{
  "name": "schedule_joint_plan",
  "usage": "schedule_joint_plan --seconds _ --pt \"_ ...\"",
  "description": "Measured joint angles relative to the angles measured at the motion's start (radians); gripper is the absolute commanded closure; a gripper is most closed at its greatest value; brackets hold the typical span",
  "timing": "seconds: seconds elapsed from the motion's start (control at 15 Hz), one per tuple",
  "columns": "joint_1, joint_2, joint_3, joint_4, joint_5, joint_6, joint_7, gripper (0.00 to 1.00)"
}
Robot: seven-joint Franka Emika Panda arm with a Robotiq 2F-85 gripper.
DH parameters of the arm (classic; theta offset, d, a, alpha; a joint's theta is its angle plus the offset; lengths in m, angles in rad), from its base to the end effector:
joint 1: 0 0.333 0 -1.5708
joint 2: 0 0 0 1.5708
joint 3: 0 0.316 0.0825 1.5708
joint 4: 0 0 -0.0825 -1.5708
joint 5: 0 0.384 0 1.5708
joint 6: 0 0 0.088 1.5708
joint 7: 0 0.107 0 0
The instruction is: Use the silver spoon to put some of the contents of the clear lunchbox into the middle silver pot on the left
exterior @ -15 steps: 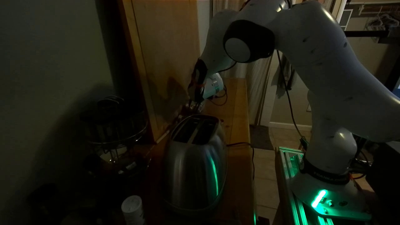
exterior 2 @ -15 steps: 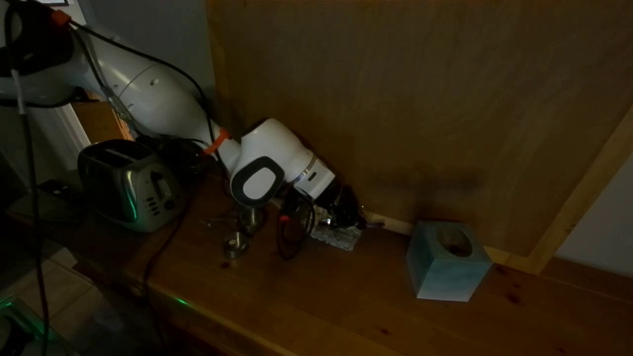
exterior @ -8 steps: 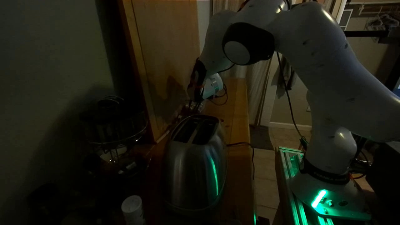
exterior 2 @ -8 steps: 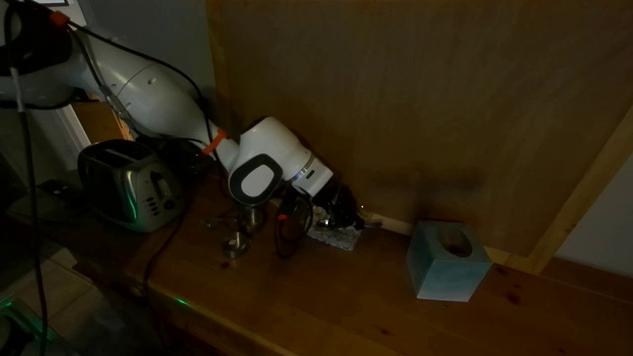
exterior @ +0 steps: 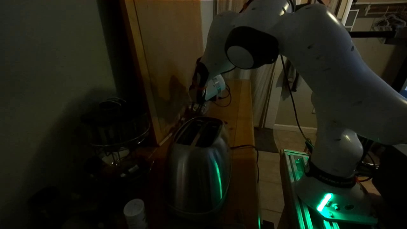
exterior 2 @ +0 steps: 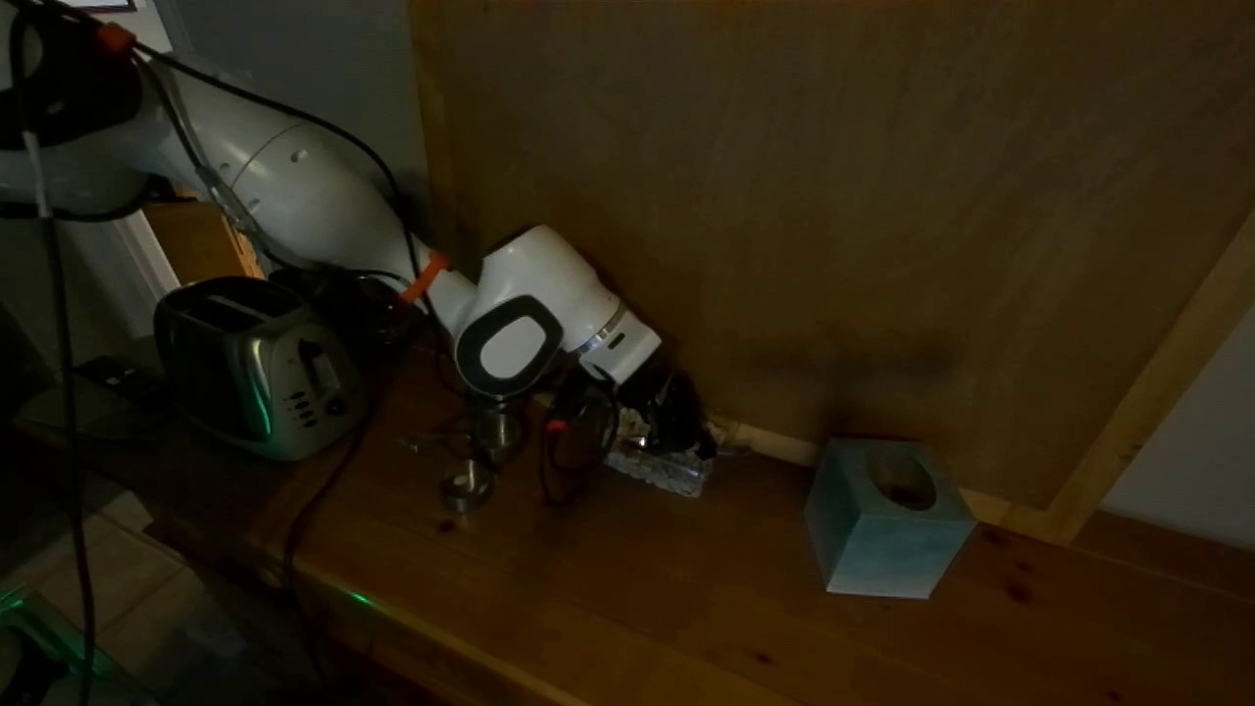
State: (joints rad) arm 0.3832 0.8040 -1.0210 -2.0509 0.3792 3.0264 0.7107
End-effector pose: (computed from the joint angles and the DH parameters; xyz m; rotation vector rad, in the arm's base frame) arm 0.5279 -0.3514 0.2782 1.9946 -1.6338 0.8497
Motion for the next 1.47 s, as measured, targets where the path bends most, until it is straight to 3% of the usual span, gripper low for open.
schedule_joint_plan --seconds 0.73,1.2,1.47 --pt "-0.042 -0.070 0.016 0.097 -0.139 -0.290 0.021 0.98" --pt "-0.124 -0.118 0.090 0.165 -0.199 -0.427 0.105 0.98" --pt "-0.210 -0.121 0.163 0.214 -0.211 -0.493 0.168 0.98"
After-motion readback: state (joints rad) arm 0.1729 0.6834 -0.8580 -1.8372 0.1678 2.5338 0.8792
